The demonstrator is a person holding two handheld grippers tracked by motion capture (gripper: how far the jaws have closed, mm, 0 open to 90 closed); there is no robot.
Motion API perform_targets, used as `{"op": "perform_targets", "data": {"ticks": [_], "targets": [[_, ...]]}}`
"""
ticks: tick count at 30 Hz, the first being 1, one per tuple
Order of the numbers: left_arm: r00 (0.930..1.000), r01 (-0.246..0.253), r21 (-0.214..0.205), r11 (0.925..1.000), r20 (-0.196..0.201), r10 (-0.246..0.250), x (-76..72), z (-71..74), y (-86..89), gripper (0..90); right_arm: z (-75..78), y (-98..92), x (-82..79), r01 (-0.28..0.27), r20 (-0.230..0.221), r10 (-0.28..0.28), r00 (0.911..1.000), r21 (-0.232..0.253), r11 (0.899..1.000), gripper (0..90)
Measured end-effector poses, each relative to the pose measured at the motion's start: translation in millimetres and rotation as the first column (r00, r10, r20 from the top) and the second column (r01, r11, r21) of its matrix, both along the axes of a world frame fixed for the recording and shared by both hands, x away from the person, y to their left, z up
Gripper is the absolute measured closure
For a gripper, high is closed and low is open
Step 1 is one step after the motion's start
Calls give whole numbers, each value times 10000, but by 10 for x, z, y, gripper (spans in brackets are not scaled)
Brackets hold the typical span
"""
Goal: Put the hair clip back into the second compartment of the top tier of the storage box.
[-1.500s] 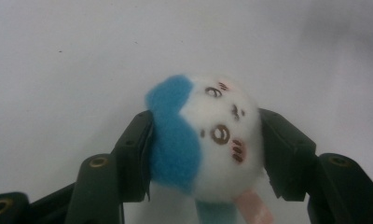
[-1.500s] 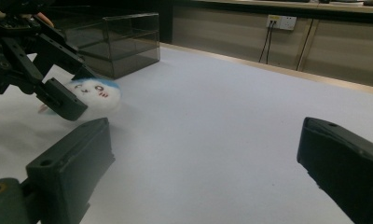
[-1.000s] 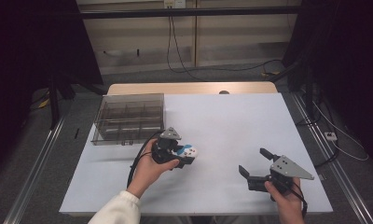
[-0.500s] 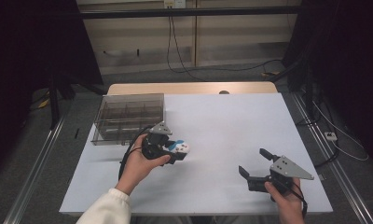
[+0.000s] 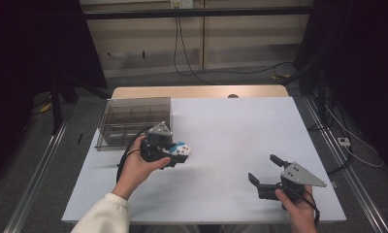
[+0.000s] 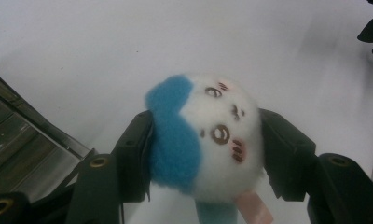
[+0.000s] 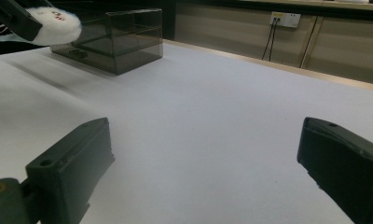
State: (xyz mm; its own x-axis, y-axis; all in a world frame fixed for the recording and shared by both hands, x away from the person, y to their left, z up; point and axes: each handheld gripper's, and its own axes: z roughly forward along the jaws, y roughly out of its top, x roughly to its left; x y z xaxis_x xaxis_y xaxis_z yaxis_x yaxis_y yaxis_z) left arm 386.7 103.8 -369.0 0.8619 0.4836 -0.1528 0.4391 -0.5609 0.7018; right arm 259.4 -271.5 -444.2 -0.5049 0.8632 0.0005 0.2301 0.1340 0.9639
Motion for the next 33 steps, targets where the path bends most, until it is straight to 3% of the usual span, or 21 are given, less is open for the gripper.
{"op": "perform_targets", "data": {"ticks": [5,14,33], "targets": [[9999,-85,158,9998,124,83,4,51,39,421,-1,0,2,-1,-18,1,10000,0,10000,25],[10000,-84,-14,10000,20,84,42,149,148,421,-6,18,5,-96,-42,95,9999,-66,9999,26],[9999,-120,284,9995,-72,123,96,286,272,421,-12,24,11,-212,-79,212,9997,-47,9998,27]]}}
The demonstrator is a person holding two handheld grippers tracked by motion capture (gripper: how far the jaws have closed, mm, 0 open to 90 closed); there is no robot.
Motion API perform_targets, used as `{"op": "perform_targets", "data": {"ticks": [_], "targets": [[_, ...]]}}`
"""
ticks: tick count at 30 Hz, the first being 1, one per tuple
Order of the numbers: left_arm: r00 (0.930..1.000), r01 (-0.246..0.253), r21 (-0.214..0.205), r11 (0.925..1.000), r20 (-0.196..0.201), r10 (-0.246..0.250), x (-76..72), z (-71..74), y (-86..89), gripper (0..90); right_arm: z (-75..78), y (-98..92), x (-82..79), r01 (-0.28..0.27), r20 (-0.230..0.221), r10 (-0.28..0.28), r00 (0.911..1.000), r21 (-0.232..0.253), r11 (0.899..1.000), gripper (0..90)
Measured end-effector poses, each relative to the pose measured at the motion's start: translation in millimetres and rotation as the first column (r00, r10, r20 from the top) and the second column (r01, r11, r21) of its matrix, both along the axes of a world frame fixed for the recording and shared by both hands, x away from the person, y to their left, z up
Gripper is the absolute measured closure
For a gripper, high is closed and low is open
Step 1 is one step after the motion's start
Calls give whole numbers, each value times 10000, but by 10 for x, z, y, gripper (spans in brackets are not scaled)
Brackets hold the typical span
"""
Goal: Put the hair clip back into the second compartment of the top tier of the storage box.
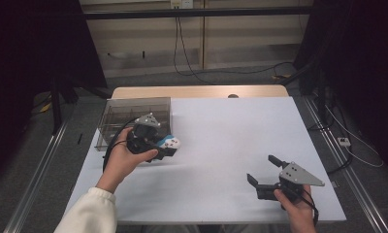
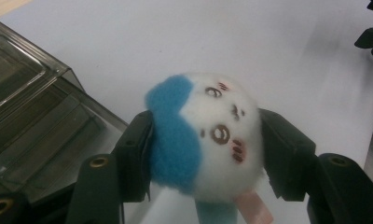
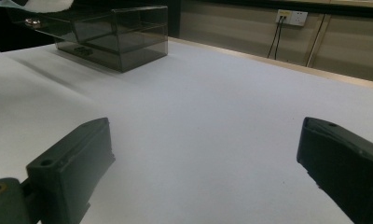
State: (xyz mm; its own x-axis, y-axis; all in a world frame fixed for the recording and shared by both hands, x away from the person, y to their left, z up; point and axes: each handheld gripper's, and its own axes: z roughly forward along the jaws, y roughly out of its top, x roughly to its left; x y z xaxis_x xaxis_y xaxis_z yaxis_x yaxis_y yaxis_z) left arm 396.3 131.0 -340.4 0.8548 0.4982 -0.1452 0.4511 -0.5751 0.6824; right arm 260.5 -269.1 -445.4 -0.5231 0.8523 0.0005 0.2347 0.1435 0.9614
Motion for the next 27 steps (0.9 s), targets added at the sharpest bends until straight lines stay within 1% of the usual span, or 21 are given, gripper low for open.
{"op": "perform_targets", "data": {"ticks": [5,15,17,24,26,27], "targets": [[10000,-54,11,10000,-31,54,21,37,59,421,0,2,-1,-13,11,13,10000,-1,10000,27],[9996,-280,48,9996,105,279,76,137,174,421,2,1,-1,10,23,-10,10000,-3,10000,27],[9992,-379,-1,9993,133,379,86,144,194,421,1,4,-3,10,20,-10,10000,-14,10000,27],[9984,-512,102,9986,231,509,130,170,267,420,3,4,-1,2,34,-2,10000,-1,10000,27],[9981,-589,78,9982,198,588,142,171,287,420,2,3,0,16,29,-16,10000,-11,10000,27],[9979,-607,140,9981,226,604,150,173,297,421,2,3,0,13,26,-13,10000,-8,10000,27]]}}
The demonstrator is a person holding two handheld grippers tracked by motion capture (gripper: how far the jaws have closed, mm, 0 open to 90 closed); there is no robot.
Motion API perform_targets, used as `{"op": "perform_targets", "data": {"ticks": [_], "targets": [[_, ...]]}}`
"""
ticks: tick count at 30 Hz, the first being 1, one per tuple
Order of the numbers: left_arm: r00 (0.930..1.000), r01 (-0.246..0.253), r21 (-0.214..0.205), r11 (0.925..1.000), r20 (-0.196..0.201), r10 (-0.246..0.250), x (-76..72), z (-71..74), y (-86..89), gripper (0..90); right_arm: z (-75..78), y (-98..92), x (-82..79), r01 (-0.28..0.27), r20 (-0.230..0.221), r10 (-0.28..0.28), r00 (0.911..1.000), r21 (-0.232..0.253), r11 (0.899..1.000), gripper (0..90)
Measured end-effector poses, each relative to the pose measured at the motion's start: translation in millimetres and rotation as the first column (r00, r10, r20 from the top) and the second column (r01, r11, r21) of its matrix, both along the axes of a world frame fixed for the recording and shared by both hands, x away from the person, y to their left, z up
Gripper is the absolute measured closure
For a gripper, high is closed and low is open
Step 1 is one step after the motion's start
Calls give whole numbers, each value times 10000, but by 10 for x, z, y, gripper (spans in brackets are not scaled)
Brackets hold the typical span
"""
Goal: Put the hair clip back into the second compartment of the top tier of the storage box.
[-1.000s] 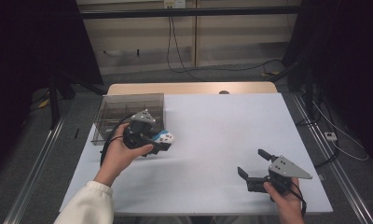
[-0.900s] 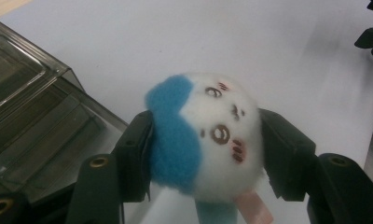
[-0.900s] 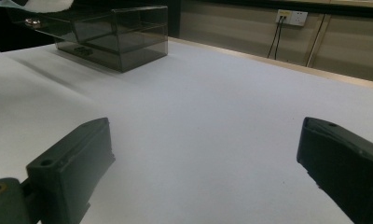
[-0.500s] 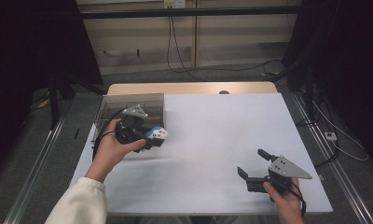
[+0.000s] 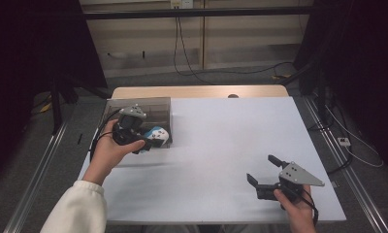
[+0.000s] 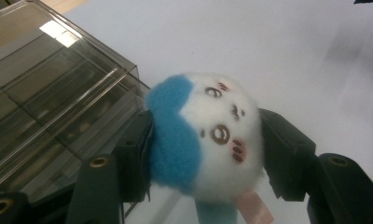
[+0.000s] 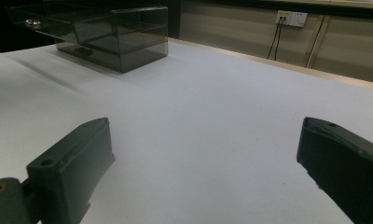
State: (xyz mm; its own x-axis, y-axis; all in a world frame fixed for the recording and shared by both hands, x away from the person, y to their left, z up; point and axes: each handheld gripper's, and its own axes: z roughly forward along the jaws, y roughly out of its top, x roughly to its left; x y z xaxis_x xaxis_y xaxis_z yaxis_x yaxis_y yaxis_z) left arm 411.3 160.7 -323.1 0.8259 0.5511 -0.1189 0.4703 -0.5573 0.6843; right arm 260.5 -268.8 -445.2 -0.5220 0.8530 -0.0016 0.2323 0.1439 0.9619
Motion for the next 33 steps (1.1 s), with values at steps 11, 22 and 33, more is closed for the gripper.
{"op": "perform_targets", "data": {"ticks": [11,22,33], "targets": [[9994,-332,120,9994,108,331,64,10,103,421,6,-7,-3,9,2,-9,10000,35,10000,28],[9971,-735,283,9969,231,729,163,-66,264,420,6,-2,-4,9,17,-9,10000,48,10000,28],[9919,-1251,427,9912,285,1239,276,-138,434,418,10,-5,-3,32,55,-32,10000,25,10000,28]]}}
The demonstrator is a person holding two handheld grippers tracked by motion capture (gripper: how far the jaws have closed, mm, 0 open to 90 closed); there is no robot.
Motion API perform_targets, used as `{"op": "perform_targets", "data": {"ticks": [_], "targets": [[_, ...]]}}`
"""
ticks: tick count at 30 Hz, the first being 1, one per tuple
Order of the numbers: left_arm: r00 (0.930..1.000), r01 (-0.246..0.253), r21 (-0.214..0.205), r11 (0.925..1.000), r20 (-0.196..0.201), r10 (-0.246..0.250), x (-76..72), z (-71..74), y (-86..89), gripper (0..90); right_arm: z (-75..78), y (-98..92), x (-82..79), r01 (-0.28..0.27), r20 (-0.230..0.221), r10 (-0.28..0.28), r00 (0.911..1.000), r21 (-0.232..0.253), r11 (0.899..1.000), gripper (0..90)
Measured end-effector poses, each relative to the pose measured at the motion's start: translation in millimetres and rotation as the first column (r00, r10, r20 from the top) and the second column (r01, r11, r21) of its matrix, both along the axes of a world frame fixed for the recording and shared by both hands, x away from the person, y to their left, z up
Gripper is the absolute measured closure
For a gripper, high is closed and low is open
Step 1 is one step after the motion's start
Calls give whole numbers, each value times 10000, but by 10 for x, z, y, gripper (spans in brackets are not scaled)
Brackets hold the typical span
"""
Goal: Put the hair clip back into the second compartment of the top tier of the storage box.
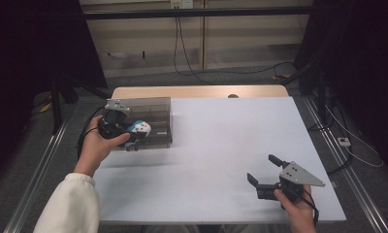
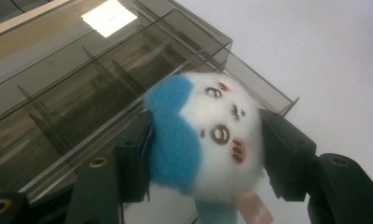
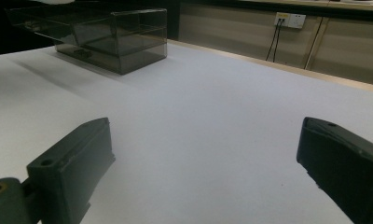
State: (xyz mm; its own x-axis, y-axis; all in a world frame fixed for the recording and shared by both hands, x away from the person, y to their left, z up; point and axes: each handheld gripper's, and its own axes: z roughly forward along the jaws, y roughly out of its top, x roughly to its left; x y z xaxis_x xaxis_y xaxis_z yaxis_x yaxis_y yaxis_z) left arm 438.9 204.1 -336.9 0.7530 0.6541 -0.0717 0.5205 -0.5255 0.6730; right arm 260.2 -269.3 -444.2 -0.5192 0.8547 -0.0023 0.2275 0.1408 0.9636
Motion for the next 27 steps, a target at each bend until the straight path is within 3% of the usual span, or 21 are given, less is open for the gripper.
{"op": "perform_targets", "data": {"ticks": [6,12,20,27], "targets": [[9999,98,156,9998,72,-99,57,-41,62,414,0,-1,-2,-14,4,14,10000,-12,10000,28],[9997,-231,201,9995,-58,232,109,-83,137,412,1,-7,-2,33,-3,-33,10000,45,10000,28],[9997,-224,547,9983,-75,228,149,-137,153,411,2,-14,-4,55,6,-55,10000,40,10000,28],[9995,-321,600,9977,-37,324,168,-150,205,410,0,-13,-8,31,-1,-31,10000,47,10000,28]]}}
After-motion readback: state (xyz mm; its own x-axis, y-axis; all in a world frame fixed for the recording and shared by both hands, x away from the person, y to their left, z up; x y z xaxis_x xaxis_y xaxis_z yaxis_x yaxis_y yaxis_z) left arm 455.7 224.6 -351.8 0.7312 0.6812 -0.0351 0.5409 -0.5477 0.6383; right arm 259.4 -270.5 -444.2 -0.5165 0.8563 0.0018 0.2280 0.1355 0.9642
